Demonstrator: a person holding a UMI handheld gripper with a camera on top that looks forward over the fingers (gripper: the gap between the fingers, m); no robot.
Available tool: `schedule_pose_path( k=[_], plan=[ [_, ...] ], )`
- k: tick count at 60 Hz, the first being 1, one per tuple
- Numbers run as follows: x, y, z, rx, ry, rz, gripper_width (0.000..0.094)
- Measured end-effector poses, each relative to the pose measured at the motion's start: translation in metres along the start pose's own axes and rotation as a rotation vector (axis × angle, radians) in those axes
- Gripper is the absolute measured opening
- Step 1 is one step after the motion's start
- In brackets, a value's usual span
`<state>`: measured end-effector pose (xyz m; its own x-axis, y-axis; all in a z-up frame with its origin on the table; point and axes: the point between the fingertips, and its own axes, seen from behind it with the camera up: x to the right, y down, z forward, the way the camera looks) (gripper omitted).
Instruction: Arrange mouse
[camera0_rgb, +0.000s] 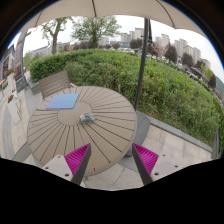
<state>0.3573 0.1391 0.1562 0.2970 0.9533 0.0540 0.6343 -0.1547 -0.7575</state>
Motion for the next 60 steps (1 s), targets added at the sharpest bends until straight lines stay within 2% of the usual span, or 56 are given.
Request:
schedule_pose_path(
  k=[21, 35, 60],
  plan=[
    [-0.089, -0.021, 0.078, 0.051, -0.087, -0.003, 0.0839],
    [-0.135, -0.032, 0.147, 0.117, -0.095, -0.015, 0.0841],
    [-0.172, -0.033, 0.264, 0.107, -0.075, -0.019, 0.0844]
  ],
)
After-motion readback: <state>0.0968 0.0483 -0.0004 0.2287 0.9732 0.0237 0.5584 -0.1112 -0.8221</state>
